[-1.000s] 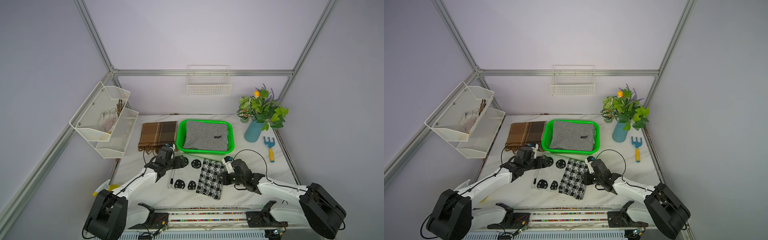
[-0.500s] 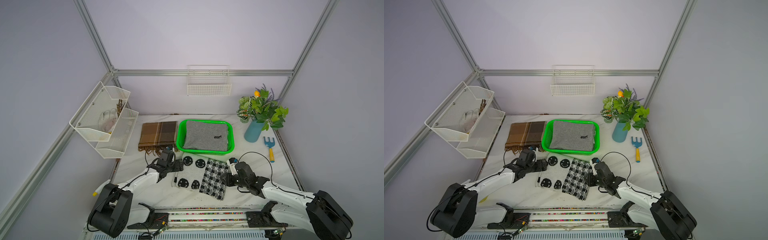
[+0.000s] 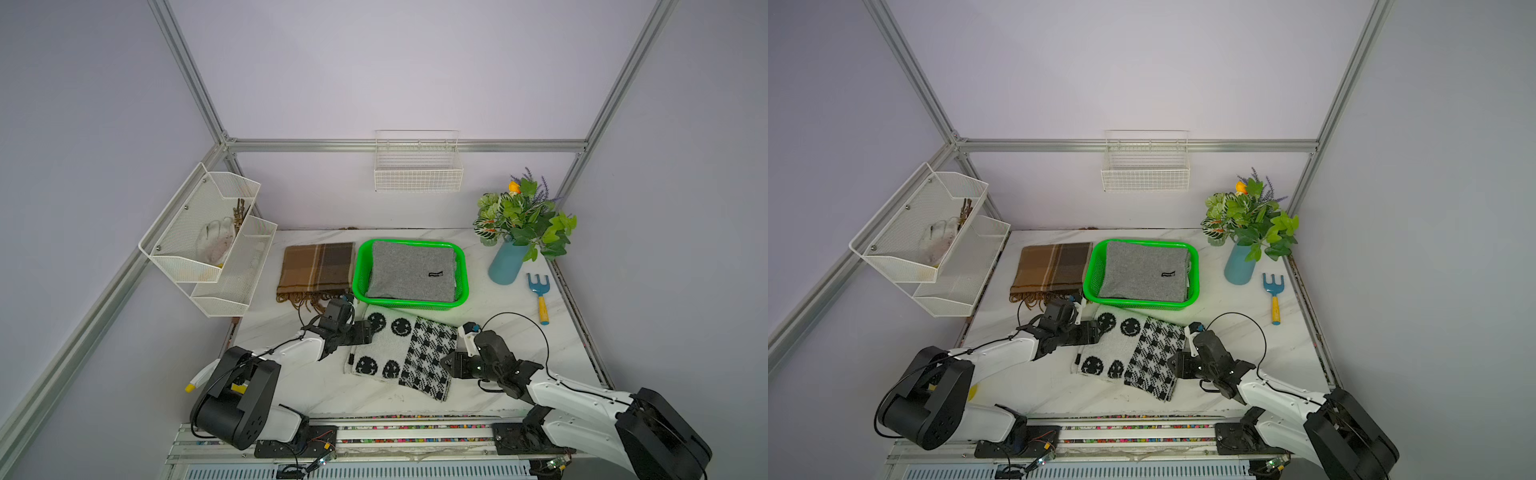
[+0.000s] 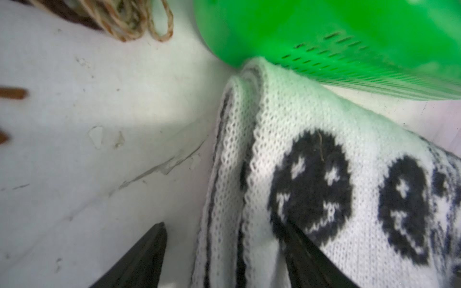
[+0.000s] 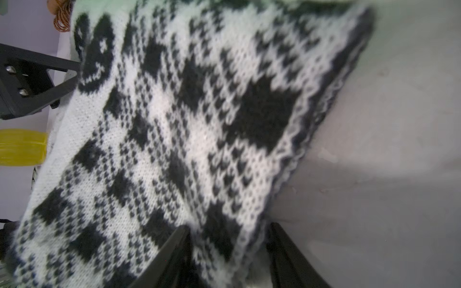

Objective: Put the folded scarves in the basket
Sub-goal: Pick up the scarf at the center of the board.

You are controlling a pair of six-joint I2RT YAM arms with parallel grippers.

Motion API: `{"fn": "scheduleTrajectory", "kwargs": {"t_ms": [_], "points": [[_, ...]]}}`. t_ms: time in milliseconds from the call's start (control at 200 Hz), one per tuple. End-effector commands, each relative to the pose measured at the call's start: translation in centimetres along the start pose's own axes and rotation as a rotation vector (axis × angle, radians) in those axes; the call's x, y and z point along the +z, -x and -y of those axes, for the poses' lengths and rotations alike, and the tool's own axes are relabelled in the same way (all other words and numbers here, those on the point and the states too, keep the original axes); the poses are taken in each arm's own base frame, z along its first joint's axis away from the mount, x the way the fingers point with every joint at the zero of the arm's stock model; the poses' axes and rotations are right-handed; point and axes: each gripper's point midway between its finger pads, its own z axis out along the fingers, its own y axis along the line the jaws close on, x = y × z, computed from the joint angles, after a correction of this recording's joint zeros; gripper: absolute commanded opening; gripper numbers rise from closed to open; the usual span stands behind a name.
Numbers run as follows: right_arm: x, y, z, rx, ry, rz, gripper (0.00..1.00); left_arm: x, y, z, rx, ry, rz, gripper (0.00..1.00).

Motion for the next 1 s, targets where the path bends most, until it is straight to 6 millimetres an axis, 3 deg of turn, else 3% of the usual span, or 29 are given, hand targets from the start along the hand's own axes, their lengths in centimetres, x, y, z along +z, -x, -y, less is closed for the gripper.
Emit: {"fn": "scheduleTrajectory", "kwargs": {"t_ms": [0,195,435,485,595,650,780,895,995], "points": [[0.4,-0.5,-1.3,0.027,0.092,-0.028,0.55,0.4,-0.9,0.5,0.008,-0.022,-0.042,0.78],[1.7,-1.5,-0.9,0.034,0.099,-0.075,0.57,1.3,-2.1,0.3,0.003,-0.023,-0.096,0.79],[2.6,-1.0,-1.9,0.023,0.139,-0.094,0.57,1.4,-4.1,0.9,0.001,-0.059,-0.130,0.81],[2.7,-1.0,-2.2,0.018,0.155,-0.099,0.50,1.4,-4.3,0.5,0.009,-0.037,-0.133,0.82],[2.4,-0.7,-2.4,-0.002,0.158,-0.090,0.13,1.3,-4.0,-0.5,0.013,0.023,-0.122,0.83],[2.0,-0.3,-2.2,-0.009,0.142,-0.061,0.03,1.4,-4.4,-0.4,0.000,0.016,-0.139,0.83],[0.7,1.2,-1.0,-0.008,0.046,0.022,0.05,0.7,-5.1,-0.9,-0.027,0.027,-0.117,0.83],[0.3,1.6,-1.0,-0.004,0.048,0.059,0.13,0.4,-5.0,0.0,-0.021,-0.021,-0.109,0.83],[0.8,0.9,-0.6,-0.004,0.033,0.018,0.37,1.6,-6.7,1.2,-0.045,-0.101,-0.181,0.81]]}}
